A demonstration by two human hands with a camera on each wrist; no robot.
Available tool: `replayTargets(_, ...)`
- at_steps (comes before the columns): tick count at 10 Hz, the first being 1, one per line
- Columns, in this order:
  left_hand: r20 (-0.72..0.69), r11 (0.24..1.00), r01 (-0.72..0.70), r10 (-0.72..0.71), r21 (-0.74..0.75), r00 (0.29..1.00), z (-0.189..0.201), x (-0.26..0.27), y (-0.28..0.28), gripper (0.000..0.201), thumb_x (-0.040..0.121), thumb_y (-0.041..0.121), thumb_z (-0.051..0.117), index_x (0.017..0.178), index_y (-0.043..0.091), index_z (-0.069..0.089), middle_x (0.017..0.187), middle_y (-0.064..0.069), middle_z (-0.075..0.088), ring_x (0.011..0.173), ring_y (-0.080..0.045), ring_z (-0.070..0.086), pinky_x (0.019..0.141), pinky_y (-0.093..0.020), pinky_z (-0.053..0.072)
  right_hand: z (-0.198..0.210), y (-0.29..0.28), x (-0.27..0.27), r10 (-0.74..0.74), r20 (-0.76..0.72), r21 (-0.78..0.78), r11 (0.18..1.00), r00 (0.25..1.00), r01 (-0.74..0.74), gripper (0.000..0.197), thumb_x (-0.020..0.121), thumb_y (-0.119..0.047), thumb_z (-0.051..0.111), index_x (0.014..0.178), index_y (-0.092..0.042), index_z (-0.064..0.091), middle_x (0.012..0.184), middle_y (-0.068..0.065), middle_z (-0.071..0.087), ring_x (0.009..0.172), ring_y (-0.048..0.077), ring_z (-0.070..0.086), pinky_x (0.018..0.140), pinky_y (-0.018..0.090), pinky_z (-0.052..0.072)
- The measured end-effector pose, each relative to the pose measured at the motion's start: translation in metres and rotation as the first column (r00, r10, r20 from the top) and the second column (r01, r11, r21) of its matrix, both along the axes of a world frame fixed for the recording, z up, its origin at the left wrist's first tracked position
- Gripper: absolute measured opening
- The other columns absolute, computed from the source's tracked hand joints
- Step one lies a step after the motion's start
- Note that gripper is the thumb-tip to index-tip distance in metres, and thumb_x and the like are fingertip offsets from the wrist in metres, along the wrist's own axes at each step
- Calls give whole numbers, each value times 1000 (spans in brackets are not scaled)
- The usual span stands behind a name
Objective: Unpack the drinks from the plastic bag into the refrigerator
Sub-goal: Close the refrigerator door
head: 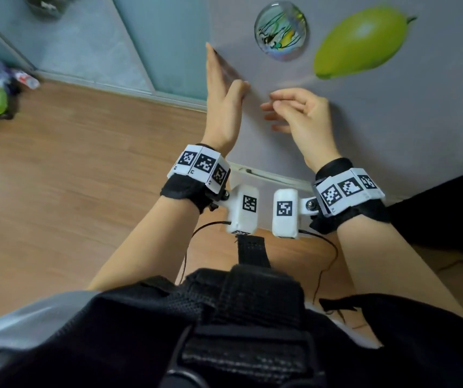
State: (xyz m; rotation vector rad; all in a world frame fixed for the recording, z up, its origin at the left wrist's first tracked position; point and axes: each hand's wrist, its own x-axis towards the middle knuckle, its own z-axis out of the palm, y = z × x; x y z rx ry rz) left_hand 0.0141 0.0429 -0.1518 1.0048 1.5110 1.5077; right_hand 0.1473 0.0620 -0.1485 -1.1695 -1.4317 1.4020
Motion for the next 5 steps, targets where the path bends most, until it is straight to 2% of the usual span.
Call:
replayTargets(1,20,999,39,-40,19,999,-6,-5,3,97,70,34,51,152,26,1,159,-11,19,146,-35,19,118,-60,23,2,-6,-2,-37,5,-15,999,999,37,16,90,-4,53,98,-14,62,86,0,71,71,8,67,65,19,52)
replayTargets(2,36,999,47,-47,-1,998,1,-7,3,100,69,39,51,152,23,-2,160,-9,19,148,-29,20,120,-55,22,7,-14,3,-44,30,-9,999,999,44,16,90,-4,53,97,-16,61,88,1,71,72,9,68,68,22,53)
replayTargets(3,27,998,-25,27,-57,999,15,4,0,101,68,46,48,153,15,2,160,-13,19,148,-30,18,122,-51,19,14,-20,19,-60,28,-5,998,998,60,15,90,-4,53,96,-15,62,88,1,70,72,10,68,74,29,55)
replayTargets(4,-52,995,-102,101,-19,993,40,27,-16,72,93,26,45,152,5,7,162,-15,7,151,-24,4,124,-39,5,25,-30,36,-72,21,13,997,997,72,15,90,-4,53,97,-13,63,86,0,70,72,12,67,76,31,55)
replayTargets(5,-112,988,-140,146,61,983,37,45,-23,55,99,12,41,149,5,19,162,-14,6,151,-19,3,120,-28,5,34,-39,56,-91,-17,54,994,996,92,15,91,-5,52,97,-12,63,86,0,70,73,12,68,76,30,55)
